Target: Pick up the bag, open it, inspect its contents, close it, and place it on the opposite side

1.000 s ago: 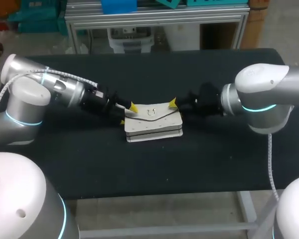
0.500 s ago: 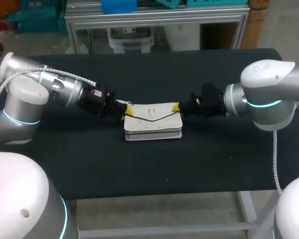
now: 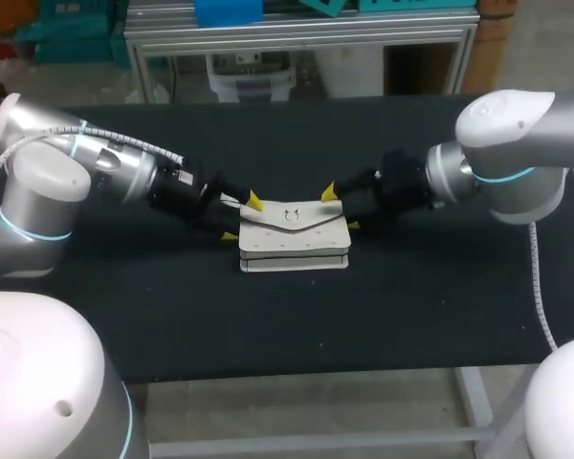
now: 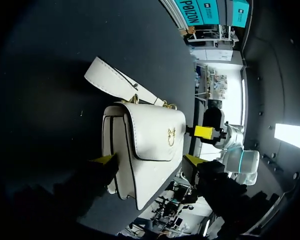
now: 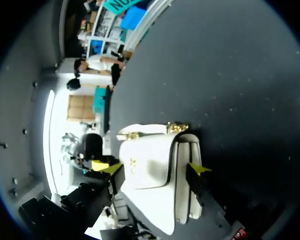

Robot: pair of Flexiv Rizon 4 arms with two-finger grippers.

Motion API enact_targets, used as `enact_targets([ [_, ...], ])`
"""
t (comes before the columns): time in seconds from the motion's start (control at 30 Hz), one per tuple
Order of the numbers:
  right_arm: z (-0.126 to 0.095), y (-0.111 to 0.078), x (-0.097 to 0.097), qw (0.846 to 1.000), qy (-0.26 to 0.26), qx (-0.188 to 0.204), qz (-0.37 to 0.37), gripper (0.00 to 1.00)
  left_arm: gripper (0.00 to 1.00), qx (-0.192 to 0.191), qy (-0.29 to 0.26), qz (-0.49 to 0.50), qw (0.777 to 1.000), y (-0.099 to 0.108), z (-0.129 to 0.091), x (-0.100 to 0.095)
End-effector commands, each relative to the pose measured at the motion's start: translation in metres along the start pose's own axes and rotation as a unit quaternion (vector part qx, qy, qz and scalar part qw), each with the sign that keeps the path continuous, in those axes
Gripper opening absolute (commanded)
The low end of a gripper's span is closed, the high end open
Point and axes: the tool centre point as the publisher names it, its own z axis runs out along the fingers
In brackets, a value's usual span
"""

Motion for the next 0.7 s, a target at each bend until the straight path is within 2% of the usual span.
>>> enact_targets([
  [0.03, -0.013, -0.007, 0.004, 1.0, -0.013, -0.004, -0.003, 1.0, 0.6, 0.012, 0.006, 0.005, 1.0, 0.013, -0.008, -0.002],
  [0.07, -0.015, -0.008, 0.004, 1.0, -0.016, -0.004, -0.005, 1.0, 0.48, 0.013, 0.004, 0.006, 1.0, 0.015, -0.008, -0.002],
  [0.1, -0.016, -0.008, 0.003, 1.0, -0.017, -0.004, -0.005, 1.0, 0.47, 0.013, 0.003, 0.007, 1.0, 0.015, -0.008, -0.002],
  [0.13, -0.02, -0.009, 0.003, 1.0, -0.023, -0.004, -0.007, 1.0, 0.41, 0.011, -0.001, 0.01, 1.0, 0.018, -0.006, -0.003],
  [0.17, -0.021, -0.009, 0.002, 1.0, -0.023, -0.004, -0.007, 1.0, 0.4, 0.011, -0.001, 0.01, 1.0, 0.018, -0.006, -0.003],
  [0.27, -0.027, -0.01, -0.001, 0.999, -0.035, 0.0, -0.012, 1.0, 0.29, 0.004, -0.006, 0.013, 1.0, 0.021, -0.002, -0.005],
  [0.47, -0.042, -0.008, -0.004, 0.998, -0.057, 0.014, -0.024, 1.0, 0.34, -0.014, -0.013, 0.015, 1.0, 0.025, 0.004, -0.009],
  [0.6, -0.054, -0.004, -0.007, 0.996, -0.078, 0.028, -0.033, 1.0, 0.27, -0.027, -0.021, 0.01, 0.999, 0.024, 0.011, -0.014],
  [0.63, -0.056, -0.003, -0.008, 0.995, -0.083, 0.033, -0.037, 1.0, 0.24, -0.029, -0.021, 0.008, 0.999, 0.024, 0.012, -0.015],
  [0.7, -0.061, -0.002, -0.01, 0.994, -0.094, 0.033, -0.038, 1.0, 0.04, -0.029, -0.023, 0.006, 0.999, 0.022, 0.012, -0.016],
])
